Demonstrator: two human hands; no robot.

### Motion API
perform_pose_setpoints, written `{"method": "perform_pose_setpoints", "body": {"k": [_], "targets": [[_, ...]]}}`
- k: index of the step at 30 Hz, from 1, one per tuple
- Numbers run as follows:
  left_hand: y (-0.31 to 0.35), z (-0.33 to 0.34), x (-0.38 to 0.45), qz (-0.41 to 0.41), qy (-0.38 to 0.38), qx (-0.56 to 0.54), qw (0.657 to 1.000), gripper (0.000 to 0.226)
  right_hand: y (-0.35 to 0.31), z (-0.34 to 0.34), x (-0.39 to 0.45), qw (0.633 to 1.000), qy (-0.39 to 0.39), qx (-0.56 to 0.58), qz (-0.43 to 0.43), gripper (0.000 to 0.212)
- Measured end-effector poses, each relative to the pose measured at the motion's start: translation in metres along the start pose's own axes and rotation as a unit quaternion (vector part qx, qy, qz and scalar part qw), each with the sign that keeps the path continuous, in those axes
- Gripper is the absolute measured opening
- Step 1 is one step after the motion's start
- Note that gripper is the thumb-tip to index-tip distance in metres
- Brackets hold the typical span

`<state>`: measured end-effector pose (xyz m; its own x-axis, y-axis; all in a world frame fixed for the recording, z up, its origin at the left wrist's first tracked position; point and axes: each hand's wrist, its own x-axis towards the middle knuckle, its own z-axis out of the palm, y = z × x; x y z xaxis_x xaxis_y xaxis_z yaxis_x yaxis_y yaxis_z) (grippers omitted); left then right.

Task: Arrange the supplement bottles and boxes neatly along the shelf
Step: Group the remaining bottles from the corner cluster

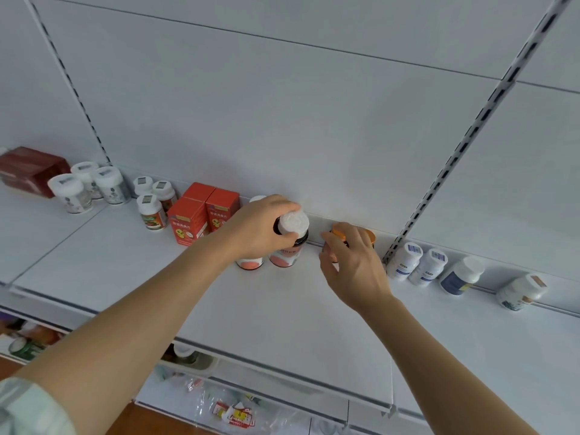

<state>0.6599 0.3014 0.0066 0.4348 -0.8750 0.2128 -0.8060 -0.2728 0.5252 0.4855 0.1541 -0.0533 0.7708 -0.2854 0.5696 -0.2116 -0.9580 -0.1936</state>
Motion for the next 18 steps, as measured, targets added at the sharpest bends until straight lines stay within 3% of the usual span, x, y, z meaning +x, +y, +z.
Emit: {"method": "perform_pose_setpoints", "body": {"k": [12,18], "targets": [[-0.017,0.012,-0.011,0.025,-0.022,0.117,0.993,0.052,0.008,0.004,-0.013,0.998,-0.039,-0.025,0.030,0.036],[-0.031,0.019,-0.013,0.057,0.002,0.146,0.988,0.048,0.006,0.007,-0.012,0.997,-0.056,-0.028,0.035,0.035]]}}
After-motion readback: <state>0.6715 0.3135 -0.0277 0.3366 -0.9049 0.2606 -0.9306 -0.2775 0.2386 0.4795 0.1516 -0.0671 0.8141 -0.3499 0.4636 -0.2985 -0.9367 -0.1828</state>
